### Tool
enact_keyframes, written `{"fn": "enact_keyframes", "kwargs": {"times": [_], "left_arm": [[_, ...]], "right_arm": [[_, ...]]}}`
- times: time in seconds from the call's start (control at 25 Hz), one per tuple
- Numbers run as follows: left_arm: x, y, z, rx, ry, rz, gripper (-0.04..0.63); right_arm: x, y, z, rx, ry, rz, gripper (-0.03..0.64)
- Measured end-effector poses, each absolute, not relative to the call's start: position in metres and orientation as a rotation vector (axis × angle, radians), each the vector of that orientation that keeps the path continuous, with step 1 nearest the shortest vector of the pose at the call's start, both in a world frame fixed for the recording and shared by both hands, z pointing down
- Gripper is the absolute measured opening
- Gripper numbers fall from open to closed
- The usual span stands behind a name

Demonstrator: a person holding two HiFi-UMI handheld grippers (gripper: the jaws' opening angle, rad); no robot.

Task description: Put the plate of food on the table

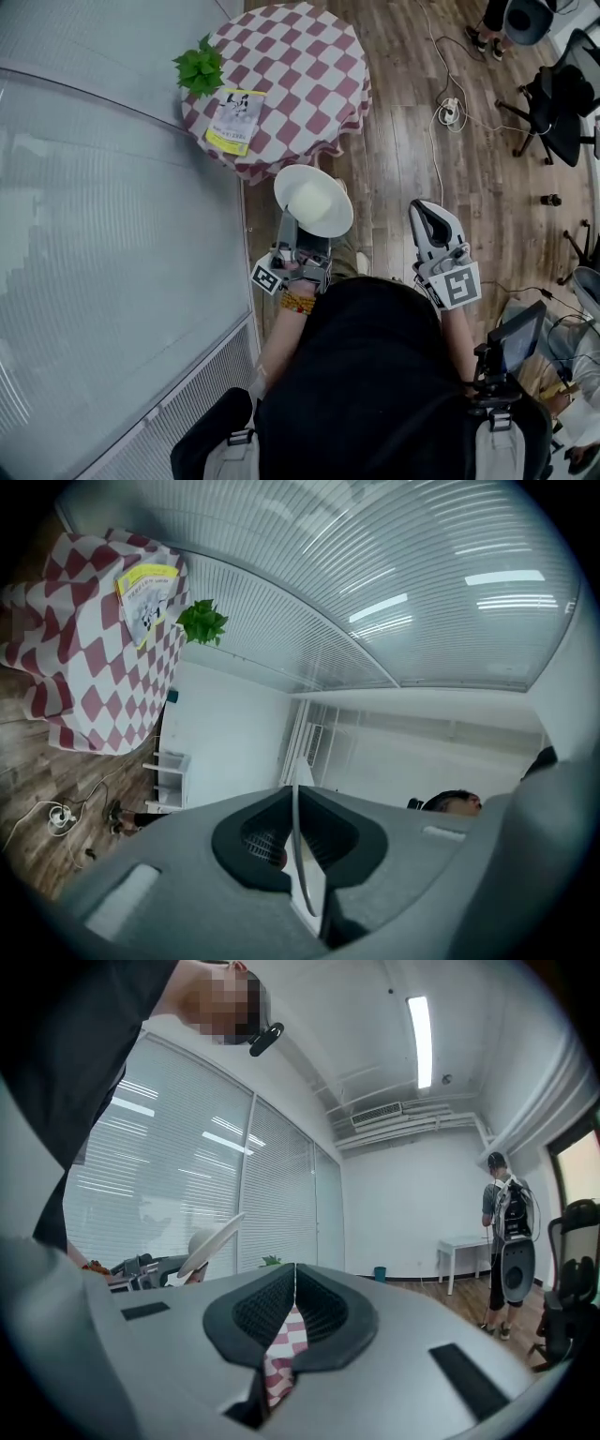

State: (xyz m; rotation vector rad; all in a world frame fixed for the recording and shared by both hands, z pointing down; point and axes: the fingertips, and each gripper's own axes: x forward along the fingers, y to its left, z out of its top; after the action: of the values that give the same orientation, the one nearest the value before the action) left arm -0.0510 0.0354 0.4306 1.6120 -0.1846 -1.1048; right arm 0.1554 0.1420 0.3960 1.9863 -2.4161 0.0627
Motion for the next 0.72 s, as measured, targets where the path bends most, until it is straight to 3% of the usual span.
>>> {"fn": "enact_keyframes", "kwargs": {"times": [0.72], "left_arm": [[0.036,-0.267,0.459,1.502,-0.137,-1.084,0.017]], "right_arm": [[0.201,-0.116,0.378,1.943,-2.334,0.085,0.012]]}}
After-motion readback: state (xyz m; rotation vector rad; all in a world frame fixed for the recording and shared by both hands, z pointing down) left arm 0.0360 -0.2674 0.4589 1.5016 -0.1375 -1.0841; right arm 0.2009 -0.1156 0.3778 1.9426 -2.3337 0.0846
